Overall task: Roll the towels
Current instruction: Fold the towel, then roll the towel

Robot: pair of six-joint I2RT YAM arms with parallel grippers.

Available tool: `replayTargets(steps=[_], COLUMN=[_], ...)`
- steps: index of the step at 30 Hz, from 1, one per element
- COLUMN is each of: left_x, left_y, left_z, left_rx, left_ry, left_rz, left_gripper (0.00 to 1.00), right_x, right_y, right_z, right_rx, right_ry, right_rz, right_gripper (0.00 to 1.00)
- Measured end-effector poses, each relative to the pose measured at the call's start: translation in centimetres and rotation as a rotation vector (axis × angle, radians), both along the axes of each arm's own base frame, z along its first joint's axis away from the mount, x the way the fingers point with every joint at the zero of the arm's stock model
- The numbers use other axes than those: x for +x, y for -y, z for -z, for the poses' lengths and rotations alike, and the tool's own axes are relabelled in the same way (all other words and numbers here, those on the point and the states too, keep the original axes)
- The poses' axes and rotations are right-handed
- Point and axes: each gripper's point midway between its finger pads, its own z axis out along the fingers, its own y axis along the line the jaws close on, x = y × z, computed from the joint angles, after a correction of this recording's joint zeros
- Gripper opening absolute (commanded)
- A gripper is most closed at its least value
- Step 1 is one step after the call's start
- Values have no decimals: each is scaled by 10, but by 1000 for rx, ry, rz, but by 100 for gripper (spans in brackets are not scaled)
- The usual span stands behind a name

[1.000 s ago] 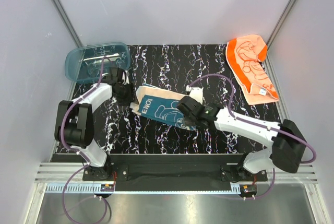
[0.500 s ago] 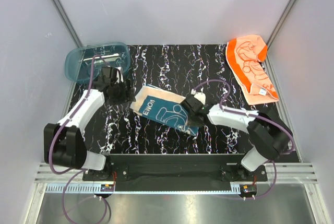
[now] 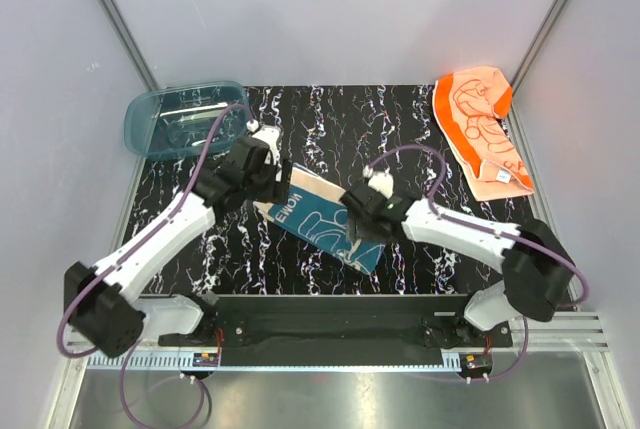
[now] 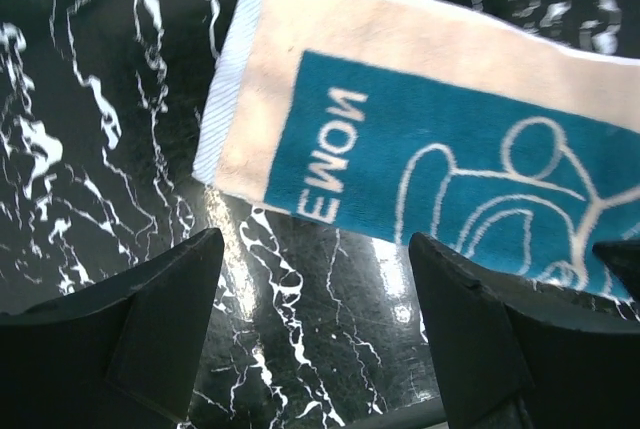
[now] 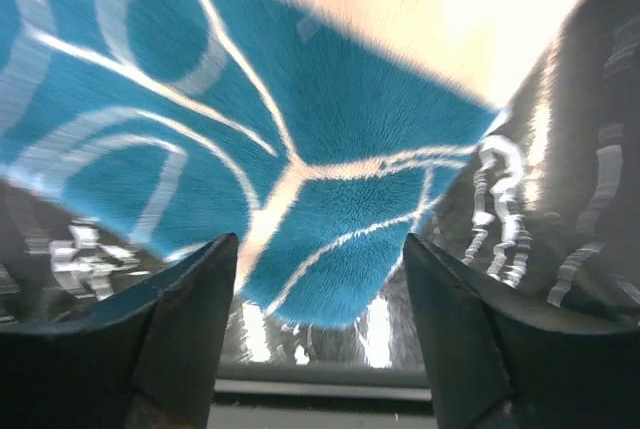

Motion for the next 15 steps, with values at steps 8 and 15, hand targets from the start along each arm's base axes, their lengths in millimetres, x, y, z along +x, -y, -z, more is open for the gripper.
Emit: replayTargets(steps=[8,15], left_x=[-37,-96], left_y=[54,152], left_z=[-20,22], left_rx=[-61,29], left_ry=[135,92], left_rz=[207,476], left_gripper=[78,77], right_x=[91,77], right_y=[117,192], right_z=[-140,-137], right_rx=[96,87], right_ry=[298,260], right_rz=[377,543], right_gripper=[79,79])
